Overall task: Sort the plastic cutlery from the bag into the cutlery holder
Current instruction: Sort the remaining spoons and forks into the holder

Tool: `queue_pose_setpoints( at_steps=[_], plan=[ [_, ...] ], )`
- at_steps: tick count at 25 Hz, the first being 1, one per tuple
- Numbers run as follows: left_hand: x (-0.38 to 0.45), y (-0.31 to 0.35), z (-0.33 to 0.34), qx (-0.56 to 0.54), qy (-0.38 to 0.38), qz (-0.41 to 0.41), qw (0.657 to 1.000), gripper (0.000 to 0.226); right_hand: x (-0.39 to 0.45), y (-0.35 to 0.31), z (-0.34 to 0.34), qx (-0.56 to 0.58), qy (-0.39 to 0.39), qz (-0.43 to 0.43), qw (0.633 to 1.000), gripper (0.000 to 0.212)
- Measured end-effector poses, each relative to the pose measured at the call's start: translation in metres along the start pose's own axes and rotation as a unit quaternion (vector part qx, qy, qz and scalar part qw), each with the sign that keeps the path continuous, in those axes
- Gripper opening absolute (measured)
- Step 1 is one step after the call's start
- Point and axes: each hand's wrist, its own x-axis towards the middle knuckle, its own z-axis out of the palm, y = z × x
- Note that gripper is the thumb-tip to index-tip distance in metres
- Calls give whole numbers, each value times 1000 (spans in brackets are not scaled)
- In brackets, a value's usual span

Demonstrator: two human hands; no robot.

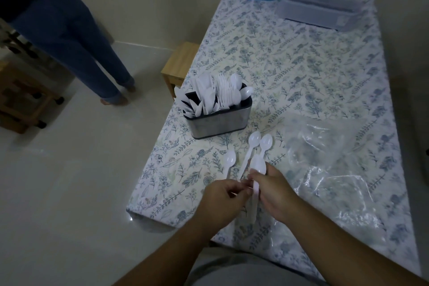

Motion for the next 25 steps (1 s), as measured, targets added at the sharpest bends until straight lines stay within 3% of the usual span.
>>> queue_pose_setpoints(
  at_steps=[2,3,5,7,12,15,18,21,23,25],
  plan=[
    [10,-12,-2,154,77,15,985,4,-1,-1,-8,-18,33,13,999,18],
    [15,-17,-4,201,97,4,975,13,-2,-1,-13,-38,44,20,998,17],
    [24,-24,-8,237,106,-22,966,23,-4,2,-22,-79,57,30,995,17],
    [30,-24,-10,234,103,-35,966,19,-4,4,-27,-94,63,42,993,17],
    [33,-14,-7,98,104,-83,986,22,-6,-6,-31,39,22,72,996,24],
    [20,10,7,-79,39,-107,990,22,-9,-11,-30,83,-23,49,995,24],
    [10,20,24,-101,-46,-72,991,28,-7,-9,-32,119,-48,39,991,29],
    [18,19,34,-27,-20,-24,999,20,-5,-10,-37,-25,46,-15,999,19],
    [33,16,35,83,50,-10,995,14,-9,-12,-41,-25,79,-16,996,19],
    [53,8,33,161,94,7,983,23,-13,-12,-46,5,79,3,997,22]
  ],
)
